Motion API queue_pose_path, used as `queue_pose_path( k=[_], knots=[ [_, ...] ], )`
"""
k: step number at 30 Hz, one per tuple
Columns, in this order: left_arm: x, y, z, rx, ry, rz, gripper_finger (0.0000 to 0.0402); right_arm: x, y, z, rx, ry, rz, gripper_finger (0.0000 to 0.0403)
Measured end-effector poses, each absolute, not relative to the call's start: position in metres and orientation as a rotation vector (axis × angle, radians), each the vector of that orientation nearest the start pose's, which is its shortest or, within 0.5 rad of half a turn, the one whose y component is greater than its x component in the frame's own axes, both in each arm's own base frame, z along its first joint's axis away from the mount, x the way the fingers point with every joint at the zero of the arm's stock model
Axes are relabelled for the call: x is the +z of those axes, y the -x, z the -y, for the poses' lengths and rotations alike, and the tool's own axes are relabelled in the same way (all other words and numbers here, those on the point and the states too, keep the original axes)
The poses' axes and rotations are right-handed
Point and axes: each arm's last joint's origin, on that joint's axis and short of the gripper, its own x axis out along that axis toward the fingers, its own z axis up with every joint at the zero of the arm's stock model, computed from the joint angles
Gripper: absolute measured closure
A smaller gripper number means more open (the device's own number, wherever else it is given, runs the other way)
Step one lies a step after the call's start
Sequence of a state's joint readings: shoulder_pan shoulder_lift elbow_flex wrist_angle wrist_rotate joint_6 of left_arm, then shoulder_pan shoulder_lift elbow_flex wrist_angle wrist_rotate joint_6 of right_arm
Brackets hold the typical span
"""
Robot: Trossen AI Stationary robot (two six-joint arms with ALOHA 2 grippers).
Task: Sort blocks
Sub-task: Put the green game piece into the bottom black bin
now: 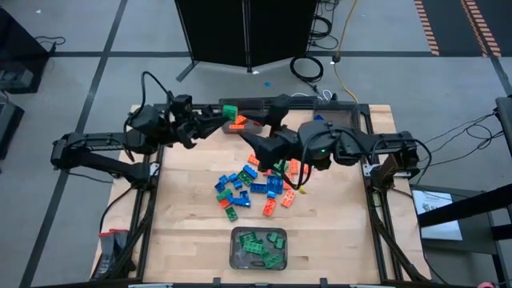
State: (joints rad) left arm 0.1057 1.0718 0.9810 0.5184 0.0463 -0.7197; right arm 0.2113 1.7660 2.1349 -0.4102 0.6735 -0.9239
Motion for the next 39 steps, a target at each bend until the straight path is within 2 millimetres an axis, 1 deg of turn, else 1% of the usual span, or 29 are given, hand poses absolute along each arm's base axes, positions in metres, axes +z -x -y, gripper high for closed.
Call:
queue_pose_path(
  k=[3,7,13,27,29,32,36,37,39],
  knots=[
    [0.413,-0.232,-0.021,-0.103,0.679,0.432,0.0322,0.504,-0.365,-0.057,-0.417,0.921,-0.233,0.0172],
    [0.414,-0.234,-0.018,-0.123,0.680,0.459,0.0322,0.506,-0.366,-0.055,-0.394,0.911,-0.197,0.0172],
    [0.413,-0.237,-0.015,-0.140,0.686,0.465,0.0322,0.506,-0.367,-0.054,-0.352,0.920,-0.186,0.0171],
    [0.407,-0.249,-0.005,-0.171,0.703,0.462,0.0322,0.499,-0.377,-0.046,-0.368,0.923,-0.212,0.0175],
    [0.406,-0.251,-0.005,-0.168,0.704,0.460,0.0322,0.499,-0.376,-0.046,-0.367,0.924,-0.212,0.0185],
    [0.406,-0.253,-0.005,-0.174,0.703,0.476,0.0322,0.499,-0.376,-0.046,-0.369,0.924,-0.211,0.0214],
    [0.406,-0.255,-0.006,-0.176,0.711,0.485,0.0322,0.498,-0.376,-0.045,-0.372,0.932,-0.226,0.0277],
    [0.405,-0.255,-0.006,-0.174,0.720,0.485,0.0322,0.498,-0.376,-0.044,-0.370,0.933,-0.234,0.0283],
    [0.404,-0.257,-0.006,-0.172,0.727,0.482,0.0322,0.497,-0.375,-0.044,-0.368,0.934,-0.248,0.0282]
  ],
)
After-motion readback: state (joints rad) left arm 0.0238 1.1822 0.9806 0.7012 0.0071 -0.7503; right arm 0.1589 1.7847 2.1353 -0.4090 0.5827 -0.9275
